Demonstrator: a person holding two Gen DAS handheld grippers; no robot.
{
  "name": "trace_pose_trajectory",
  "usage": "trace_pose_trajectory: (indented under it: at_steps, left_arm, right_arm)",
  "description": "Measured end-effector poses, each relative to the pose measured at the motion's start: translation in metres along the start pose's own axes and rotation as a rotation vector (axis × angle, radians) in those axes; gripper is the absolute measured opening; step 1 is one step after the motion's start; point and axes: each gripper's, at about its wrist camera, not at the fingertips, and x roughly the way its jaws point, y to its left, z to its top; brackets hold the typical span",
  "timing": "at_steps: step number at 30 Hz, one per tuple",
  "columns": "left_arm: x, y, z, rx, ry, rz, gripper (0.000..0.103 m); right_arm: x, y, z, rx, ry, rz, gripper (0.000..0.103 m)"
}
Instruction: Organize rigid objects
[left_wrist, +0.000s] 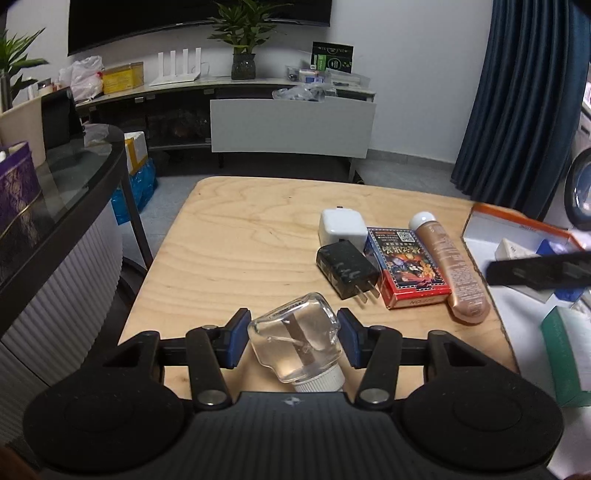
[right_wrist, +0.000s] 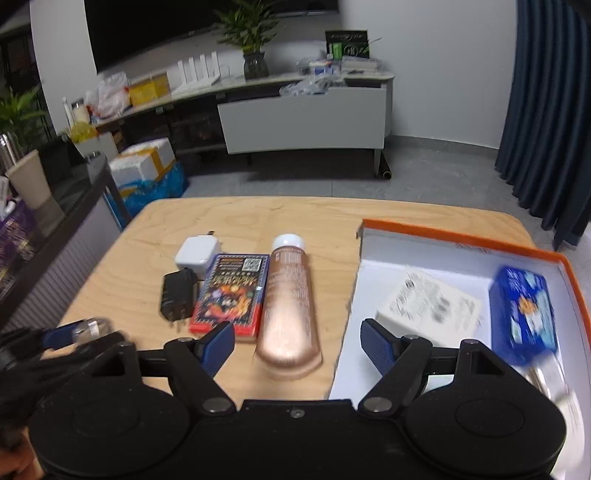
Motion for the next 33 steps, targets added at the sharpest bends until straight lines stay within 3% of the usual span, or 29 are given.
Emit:
trace_pose_trajectory:
  at_steps: [9, 11, 13, 15, 19, 25, 33]
  left_arm:
    - [-0.006, 0.004, -0.003, -0.015, -0.030, -0.029, 0.051]
    - [-0.005, 0.005, -0.003, -0.024, -0.031, -0.040, 0.051]
    - [-0.005, 0.005, -0.004, -0.030, -0.034, -0.043, 0.051]
    - [-0.004, 0.006, -0.003, -0.032, -0.038, -0.044, 0.051]
    - [-0.005, 0.004, -0.002, -0.030, -0.051, -0.037, 0.051]
    - [-0.012, 0.003, 0.002, -0.029, -0.072, -0.039, 0.051]
    - [-0.040, -0.013, 0.006, 0.020, -0.111, -0.047, 0.051]
  right_arm:
    - [0.071, 0.004, 0.029, -0.066, 0.096, -0.034, 0.075]
    - [0.082, 0.009, 0.029, -0.086, 0.123, -0.045, 0.067]
    - [0.088, 0.009, 0.028, -0.074, 0.106, -0.036, 0.063]
    - [0.091, 0.008, 0.031, -0.043, 0.094, -0.013, 0.048]
    - [0.091, 0.011, 0.030, -0.039, 0.068, -0.025, 0.047]
    - [0.054, 0.008, 0.021, 0.014, -0.010, -0.004, 0.046]
    - [-0.042, 0.005, 0.007, 0.008, -0.154, 0.013, 0.046]
